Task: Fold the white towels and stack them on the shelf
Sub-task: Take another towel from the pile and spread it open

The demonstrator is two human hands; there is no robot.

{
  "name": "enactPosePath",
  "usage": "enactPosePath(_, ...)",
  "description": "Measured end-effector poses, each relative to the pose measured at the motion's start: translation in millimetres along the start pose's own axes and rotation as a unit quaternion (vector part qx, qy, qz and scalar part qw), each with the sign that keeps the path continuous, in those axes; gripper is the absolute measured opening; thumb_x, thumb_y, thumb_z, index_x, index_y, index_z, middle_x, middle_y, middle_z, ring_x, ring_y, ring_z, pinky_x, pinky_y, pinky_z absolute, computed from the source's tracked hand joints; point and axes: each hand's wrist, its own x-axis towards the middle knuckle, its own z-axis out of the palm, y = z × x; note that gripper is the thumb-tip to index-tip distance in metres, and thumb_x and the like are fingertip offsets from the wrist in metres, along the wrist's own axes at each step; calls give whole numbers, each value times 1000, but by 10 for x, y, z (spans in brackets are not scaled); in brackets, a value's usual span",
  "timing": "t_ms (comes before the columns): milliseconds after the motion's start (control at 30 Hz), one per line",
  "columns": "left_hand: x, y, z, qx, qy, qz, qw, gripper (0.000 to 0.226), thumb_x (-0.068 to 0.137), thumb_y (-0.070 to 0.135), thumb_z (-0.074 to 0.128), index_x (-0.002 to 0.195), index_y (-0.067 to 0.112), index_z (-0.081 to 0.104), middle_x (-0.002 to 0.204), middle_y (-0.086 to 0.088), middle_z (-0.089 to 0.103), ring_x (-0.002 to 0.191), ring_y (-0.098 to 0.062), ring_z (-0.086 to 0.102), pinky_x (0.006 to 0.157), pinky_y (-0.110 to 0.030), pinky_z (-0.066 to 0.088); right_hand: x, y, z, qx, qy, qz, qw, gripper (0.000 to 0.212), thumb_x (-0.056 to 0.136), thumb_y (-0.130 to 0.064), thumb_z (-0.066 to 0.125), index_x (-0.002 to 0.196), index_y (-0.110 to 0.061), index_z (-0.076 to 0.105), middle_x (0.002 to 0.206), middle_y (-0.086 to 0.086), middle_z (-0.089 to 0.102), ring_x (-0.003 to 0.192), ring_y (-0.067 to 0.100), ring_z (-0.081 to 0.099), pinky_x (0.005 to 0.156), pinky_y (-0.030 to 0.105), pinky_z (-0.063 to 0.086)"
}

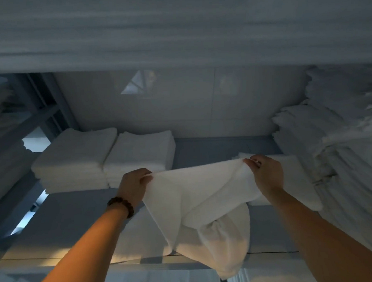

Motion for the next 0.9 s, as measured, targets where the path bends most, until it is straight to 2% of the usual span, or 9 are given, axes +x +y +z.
enactPosePath(167, 108, -245, -351, -29, 100, -27, 994, 15, 92, 7, 55, 88, 1, 68, 94, -15, 69, 86, -28, 61, 71, -26, 38, -1, 44, 146, -62, -109, -50, 991, 14, 87, -17, 63, 85, -5, 71, 88, 15, 62, 79, 31, 59, 74, 35, 47)
enactPosePath(367, 143, -601, -704, -37, 184, -133, 973, 23, 95, 14, 50, 101, -1, 67, 104, -22, 66, 96, -36, 58, 78, -32, 38, -201, 216, 322, -83, -139, 52, 985, 17, 90, -17, 59, 89, -4, 70, 93, 19, 69, 88, 35, 63, 73, 33, 44)
enactPosePath(467, 80, -657, -734, -70, 217, -179, 957, 23, 94, 4, 43, 107, 6, 62, 98, -22, 63, 91, -39, 59, 74, -34, 43, -268, -12, 375, -47, -133, 82, 987, 23, 92, -22, 55, 85, -6, 69, 86, 18, 69, 85, 35, 62, 72, 35, 43)
enactPosePath(533, 36, -560, -696, -136, 199, -177, 954, 36, 90, -5, 32, 99, 15, 60, 90, -22, 60, 77, -37, 60, 60, -32, 47, -241, -323, 420, 0, -144, 62, 988, 29, 92, -24, 55, 69, -10, 63, 73, 12, 64, 76, 29, 60, 67, 34, 40)
enactPosePath(600, 19, -376, -611, -204, 147, -154, 956, 45, 89, -10, 25, 89, 14, 62, 99, -19, 61, 75, -28, 61, 52, -28, 53, -193, -729, 485, 53, -173, 28, 983, 25, 91, -20, 56, 68, -12, 62, 74, 8, 62, 77, 22, 58, 68, 32, 39)
enactPosePath(700, -18, -19, -415, -254, 59, -89, 961, 41, 93, -11, 28, 100, 7, 64, 120, -15, 56, 98, -28, 59, 64, -22, 57, -202, -1328, 597, 109, -217, -30, 970, 17, 89, -16, 57, 95, -8, 71, 87, 0, 64, 82, 16, 57, 73, 23, 41)
enactPosePath(800, -79, 266, -207, -164, -21, 21, 986, 28, 93, 15, 55, 121, 12, 58, 127, -1, 48, 116, -16, 46, 93, -25, 45, -309, -1740, 653, 177, -237, -81, 952, 6, 82, -12, 65, 83, -13, 71, 73, -6, 62, 68, 6, 55, 57, 6, 37)
enactPosePath(833, -89, 327, -162, -130, -31, 59, 989, 37, 88, 25, 64, 122, 14, 58, 120, 4, 50, 116, -9, 42, 95, -18, 37, -342, -1819, 667, 203, -250, -86, 943, 5, 79, -9, 67, 81, -12, 71, 72, -3, 64, 67, 6, 56, 59, 8, 40)
enactPosePath(900, -81, 426, -124, -109, -15, 100, 989, 31, 81, 32, 70, 105, 14, 67, 98, 7, 58, 100, -6, 47, 79, -7, 33, -397, -1905, 680, 242, -257, -80, 932, 8, 75, -4, 70, 81, -9, 69, 74, 2, 65, 65, 3, 56, 62, 15, 43)
